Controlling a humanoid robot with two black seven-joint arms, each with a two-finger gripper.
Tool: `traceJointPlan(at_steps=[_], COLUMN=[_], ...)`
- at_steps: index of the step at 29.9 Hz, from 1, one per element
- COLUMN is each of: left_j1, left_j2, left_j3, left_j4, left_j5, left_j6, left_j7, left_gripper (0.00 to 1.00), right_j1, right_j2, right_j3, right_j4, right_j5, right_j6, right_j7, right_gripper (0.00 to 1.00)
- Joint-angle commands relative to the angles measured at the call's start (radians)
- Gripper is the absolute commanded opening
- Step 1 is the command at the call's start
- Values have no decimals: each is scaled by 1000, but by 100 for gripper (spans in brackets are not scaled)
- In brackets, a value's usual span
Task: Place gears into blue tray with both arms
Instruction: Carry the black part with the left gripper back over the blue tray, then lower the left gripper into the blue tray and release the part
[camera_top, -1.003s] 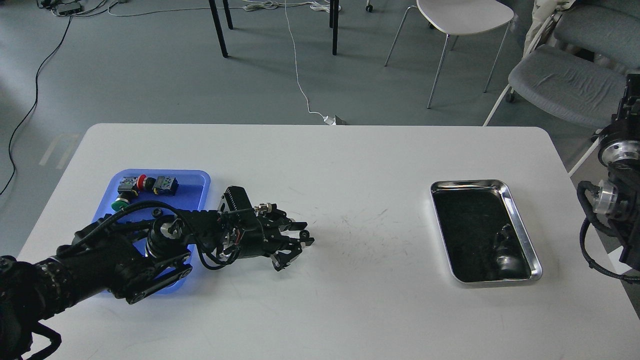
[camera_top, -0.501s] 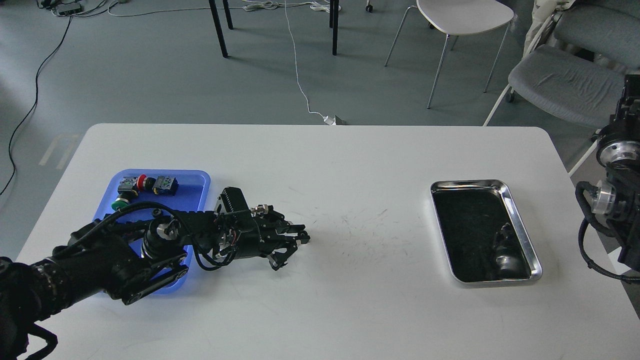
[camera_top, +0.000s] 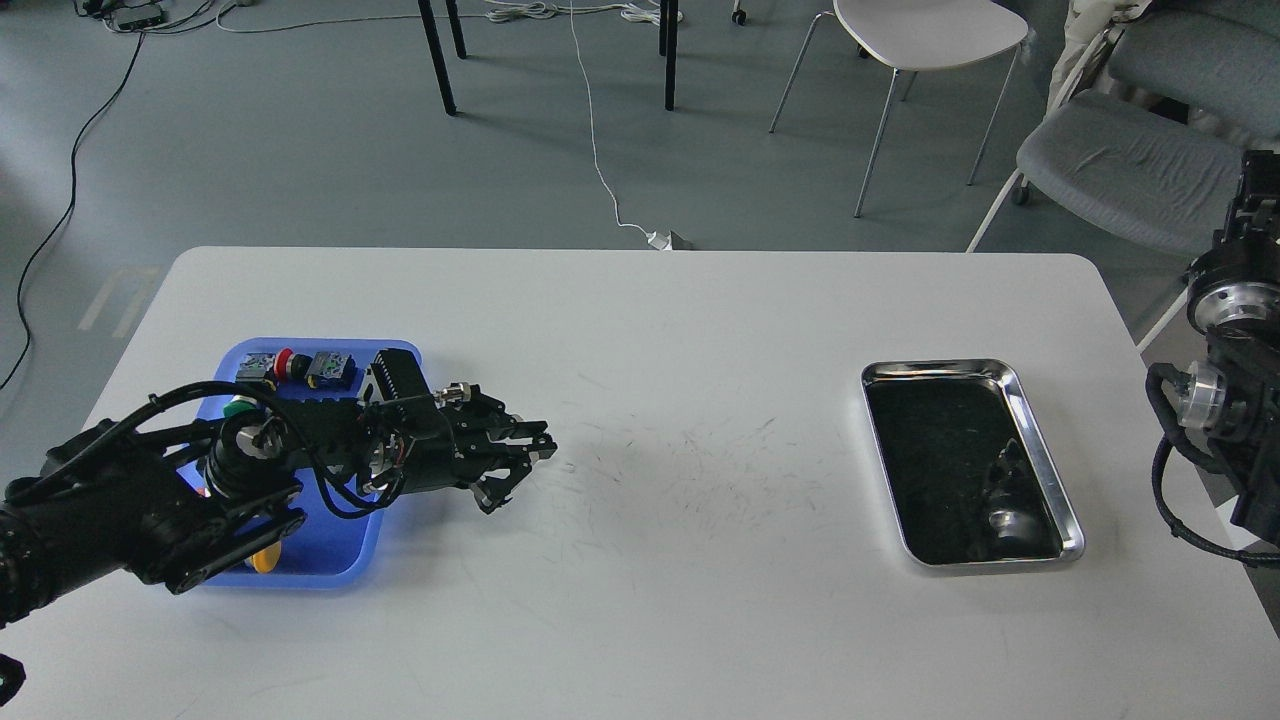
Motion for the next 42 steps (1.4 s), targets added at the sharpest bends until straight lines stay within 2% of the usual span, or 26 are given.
traceJointPlan(at_steps=[1, 11, 16, 23, 42], left_j1=[-18, -1, 71, 146, 205], left_j2=[91, 305, 365, 386, 371], left_j3=[-4, -6, -6, -12, -13], left_j4=[-29, -55, -55, -52, -30], left_j5=[-2, -4, -8, -25, -39], left_j6=[0, 66, 116, 159, 190], left_j7=[0, 0, 0, 0, 0], left_gripper=[9, 9, 9, 9, 10], right_j1=[-3, -12, -15, -24, -26], right_j2=[0, 0, 0, 0, -6], right_j3=[0, -1, -3, -3, -8], right_j4=[-1, -1, -1, -2, -2], right_j5=[0, -1, -3, -3, -6], right_j6=[0, 3, 5, 5, 5], right_j7=[0, 0, 0, 0, 0], right_gripper=[95, 95, 95, 95, 95])
